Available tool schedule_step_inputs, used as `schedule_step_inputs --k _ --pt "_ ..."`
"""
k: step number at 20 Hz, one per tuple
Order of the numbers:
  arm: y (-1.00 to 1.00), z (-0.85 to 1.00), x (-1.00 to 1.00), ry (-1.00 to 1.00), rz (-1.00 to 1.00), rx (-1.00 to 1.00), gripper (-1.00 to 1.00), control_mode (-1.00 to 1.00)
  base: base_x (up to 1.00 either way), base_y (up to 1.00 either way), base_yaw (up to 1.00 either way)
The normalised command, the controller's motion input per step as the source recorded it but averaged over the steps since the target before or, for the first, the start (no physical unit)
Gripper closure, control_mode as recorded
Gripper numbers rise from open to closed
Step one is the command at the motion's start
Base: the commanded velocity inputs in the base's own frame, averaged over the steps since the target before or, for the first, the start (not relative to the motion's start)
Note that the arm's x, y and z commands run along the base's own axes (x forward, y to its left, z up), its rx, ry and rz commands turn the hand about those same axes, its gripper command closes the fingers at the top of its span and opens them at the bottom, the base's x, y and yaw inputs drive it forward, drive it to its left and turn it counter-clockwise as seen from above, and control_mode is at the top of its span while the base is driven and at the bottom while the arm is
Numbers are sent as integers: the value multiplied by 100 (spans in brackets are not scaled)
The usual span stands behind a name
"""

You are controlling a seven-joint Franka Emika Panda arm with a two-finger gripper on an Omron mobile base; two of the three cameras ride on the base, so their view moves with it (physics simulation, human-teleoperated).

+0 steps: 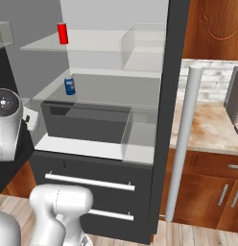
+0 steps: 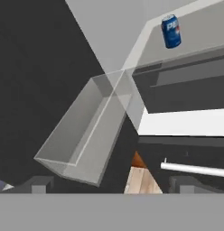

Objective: Open the fridge, grab two sodas, and place both sodas inside the bowl with ice on the dining counter.

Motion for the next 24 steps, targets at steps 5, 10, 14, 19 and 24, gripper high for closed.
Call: schedule_step_inputs --k 5,10,14,19,24 --pt "-64 -30 -36 1 -11 -19 -100 -100 0 0 0" --pt "-27 -36 -16 6 -26 -15 -100 -100 0 0 0" --pt "-2 -15 0 0 -10 0 -100 -100 0 0 0" --pt "0 -2 22 7 -3 0 -100 100 14 0 -2" --pt "0 0 0 0 0 0 -100 100 73 5 -20"
